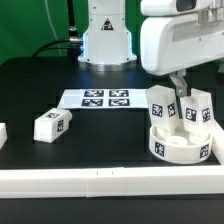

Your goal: Assemble stool

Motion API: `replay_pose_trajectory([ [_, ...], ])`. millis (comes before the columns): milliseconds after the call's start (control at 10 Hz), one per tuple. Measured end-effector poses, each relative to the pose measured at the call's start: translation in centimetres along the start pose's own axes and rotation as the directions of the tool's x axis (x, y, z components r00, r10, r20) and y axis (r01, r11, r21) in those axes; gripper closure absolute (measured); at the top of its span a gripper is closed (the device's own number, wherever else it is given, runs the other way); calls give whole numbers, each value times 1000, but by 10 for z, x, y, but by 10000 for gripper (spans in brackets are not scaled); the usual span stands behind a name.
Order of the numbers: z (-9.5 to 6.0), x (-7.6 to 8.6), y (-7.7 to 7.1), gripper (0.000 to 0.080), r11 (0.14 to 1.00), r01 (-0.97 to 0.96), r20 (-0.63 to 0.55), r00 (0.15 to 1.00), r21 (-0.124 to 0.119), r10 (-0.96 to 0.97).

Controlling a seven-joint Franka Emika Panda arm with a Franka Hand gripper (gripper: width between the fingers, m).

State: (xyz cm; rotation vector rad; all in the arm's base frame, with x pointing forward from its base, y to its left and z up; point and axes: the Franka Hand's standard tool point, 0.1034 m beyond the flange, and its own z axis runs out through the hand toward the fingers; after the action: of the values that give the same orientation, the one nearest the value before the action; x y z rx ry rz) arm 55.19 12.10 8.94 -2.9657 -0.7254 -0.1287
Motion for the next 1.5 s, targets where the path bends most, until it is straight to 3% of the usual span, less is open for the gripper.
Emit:
replay_pose_trajectory([
  [200, 11, -1, 1, 151, 1000, -1, 13, 1000, 1, 1],
  [400, 13, -1, 0, 151, 1000, 0, 14, 1000, 1, 0],
  [500, 12, 0, 1, 253, 1000, -10, 13, 1000, 1, 10],
  [600, 13, -1, 1, 253, 999, -34, 14, 999, 1, 34],
  [700, 12, -1, 2, 448, 999, -36, 14, 999, 0, 36],
  [1100, 12, -1, 2, 462, 967, -255, 13, 967, -2, 255],
  [1300, 13, 0, 0, 462, 862, -506, 2, 862, -4, 506],
  [1500, 13, -1, -1, 462, 686, -728, -13, 686, 1, 727],
])
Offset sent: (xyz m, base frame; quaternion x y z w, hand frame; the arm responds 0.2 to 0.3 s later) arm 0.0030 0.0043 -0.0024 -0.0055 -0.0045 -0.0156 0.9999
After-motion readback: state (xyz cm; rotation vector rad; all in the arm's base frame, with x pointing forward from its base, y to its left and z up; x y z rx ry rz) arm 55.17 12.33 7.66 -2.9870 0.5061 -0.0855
